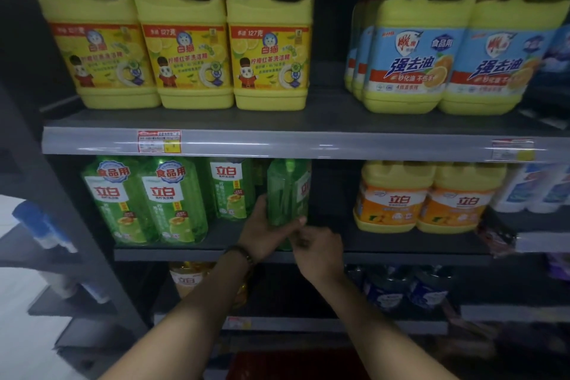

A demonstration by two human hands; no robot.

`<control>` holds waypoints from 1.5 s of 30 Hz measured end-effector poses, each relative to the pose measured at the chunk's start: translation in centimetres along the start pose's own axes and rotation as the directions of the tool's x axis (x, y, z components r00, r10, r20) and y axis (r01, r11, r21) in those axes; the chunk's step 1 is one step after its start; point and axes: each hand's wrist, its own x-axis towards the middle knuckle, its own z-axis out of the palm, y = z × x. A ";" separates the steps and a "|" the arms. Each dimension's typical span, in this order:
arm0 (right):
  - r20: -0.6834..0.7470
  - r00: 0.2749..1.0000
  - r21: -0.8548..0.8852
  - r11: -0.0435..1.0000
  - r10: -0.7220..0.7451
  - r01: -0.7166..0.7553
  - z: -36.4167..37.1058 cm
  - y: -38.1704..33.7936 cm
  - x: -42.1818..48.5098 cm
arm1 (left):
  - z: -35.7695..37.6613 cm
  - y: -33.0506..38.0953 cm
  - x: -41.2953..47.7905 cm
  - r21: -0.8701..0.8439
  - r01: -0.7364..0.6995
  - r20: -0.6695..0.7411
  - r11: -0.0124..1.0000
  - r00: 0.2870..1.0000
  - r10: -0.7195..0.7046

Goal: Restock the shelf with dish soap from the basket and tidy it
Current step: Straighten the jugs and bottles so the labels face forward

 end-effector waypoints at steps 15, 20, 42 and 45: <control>0.413 0.910 0.210 0.967 0.044 -0.142 -3.2 -1.2 5.0 | -6.7 2.6 -0.4 0.360 -0.013 0.054 0.933 0.998 -0.007; 0.307 0.951 0.233 0.967 0.024 -0.100 -0.3 -2.8 3.9 | -7.2 -0.6 -3.3 0.356 0.073 -0.101 0.932 0.994 -0.039; 0.220 0.968 0.097 0.984 0.123 -0.147 8.8 -8.1 3.7 | -9.2 -4.7 -6.9 0.199 -0.007 -0.226 0.980 0.973 0.053; 0.194 0.972 0.107 0.982 0.132 -0.155 9.8 -7.8 3.9 | -9.3 -4.7 -6.8 0.191 0.024 -0.195 0.981 0.981 0.013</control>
